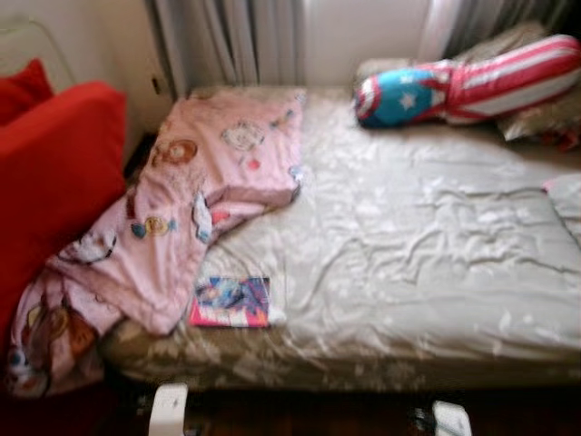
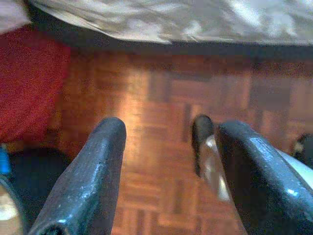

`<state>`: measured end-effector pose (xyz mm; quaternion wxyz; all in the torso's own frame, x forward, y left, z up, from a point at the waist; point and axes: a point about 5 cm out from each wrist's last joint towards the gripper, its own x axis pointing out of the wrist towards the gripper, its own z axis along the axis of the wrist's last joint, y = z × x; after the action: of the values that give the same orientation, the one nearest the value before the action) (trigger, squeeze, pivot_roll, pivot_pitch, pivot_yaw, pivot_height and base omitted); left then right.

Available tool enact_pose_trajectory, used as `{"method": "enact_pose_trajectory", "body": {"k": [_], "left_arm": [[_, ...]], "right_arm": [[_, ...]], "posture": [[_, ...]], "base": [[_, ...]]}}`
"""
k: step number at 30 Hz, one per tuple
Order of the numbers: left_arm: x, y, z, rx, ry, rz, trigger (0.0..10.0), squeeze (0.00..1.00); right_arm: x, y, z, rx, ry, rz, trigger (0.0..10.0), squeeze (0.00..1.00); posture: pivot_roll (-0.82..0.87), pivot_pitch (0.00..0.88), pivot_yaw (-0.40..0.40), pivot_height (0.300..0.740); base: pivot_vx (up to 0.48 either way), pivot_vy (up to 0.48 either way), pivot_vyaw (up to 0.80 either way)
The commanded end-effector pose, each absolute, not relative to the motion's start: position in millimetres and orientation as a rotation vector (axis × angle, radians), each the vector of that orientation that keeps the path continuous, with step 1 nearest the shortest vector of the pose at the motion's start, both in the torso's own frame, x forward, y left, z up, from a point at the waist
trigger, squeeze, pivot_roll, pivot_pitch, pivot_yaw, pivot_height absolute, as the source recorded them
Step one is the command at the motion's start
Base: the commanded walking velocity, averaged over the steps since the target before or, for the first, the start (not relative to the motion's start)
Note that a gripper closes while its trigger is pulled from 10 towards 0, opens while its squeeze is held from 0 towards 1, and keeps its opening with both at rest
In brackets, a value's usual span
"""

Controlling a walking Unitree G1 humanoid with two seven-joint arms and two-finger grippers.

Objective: Clean up the room

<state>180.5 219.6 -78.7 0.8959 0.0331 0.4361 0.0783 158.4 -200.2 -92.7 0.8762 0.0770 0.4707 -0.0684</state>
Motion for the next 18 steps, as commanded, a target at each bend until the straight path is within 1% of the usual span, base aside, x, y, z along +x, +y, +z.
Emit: {"method": "enact_pose_trajectory", "body": {"k": [1,18], "left_arm": [[178.9,217.0,-80.2,0.053,0.913,0.169,10.0,0.0],[178.8,218.4,-80.0,0.052,0.912,0.172,10.0,0.0]], "right_arm": [[152.6,-206.5,-93.9,0.158,0.993,-0.165,10.0,0.0],[152.7,-204.8,-94.2,0.159,0.995,-0.16,10.0,0.0]], "posture": [[0.0,0.083,0.001,0.74],[0.01,0.077,-0.002,0.74]], "base": [[0.0,0.364,0.0],[0.0,0.363,0.0]]}}
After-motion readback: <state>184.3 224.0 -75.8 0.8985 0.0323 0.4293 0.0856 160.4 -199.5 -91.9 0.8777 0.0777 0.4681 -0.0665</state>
